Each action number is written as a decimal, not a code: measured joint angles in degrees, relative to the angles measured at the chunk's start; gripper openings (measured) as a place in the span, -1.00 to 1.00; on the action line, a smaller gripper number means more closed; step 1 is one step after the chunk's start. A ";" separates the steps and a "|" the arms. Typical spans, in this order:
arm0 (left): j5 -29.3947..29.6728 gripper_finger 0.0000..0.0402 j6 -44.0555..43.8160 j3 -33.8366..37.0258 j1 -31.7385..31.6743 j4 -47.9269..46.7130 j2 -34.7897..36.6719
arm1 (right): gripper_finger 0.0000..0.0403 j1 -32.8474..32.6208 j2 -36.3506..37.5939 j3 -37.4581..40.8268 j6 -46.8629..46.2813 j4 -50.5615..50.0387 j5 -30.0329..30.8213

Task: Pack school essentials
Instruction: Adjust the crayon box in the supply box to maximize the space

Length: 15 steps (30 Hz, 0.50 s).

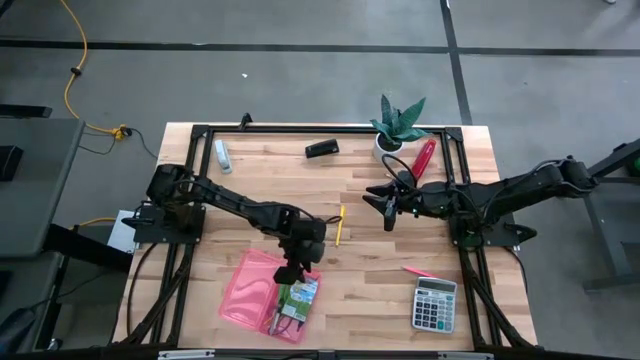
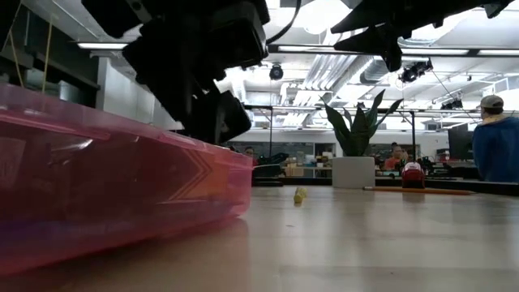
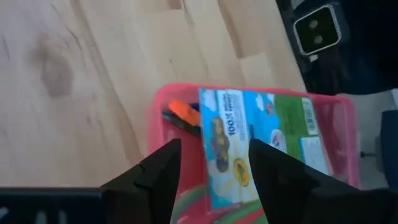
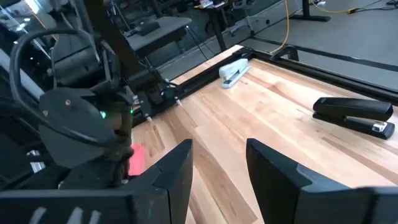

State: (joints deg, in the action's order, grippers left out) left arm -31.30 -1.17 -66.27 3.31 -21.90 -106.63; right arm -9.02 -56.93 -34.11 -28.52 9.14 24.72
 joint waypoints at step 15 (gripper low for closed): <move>2.91 -0.11 4.42 0.03 1.47 -4.41 -0.07 | -0.29 -0.02 0.00 0.00 0.01 0.08 -0.97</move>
State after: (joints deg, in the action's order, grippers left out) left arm -28.39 3.25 -66.24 4.78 -26.31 -106.69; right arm -9.04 -56.93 -34.11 -28.51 9.21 23.75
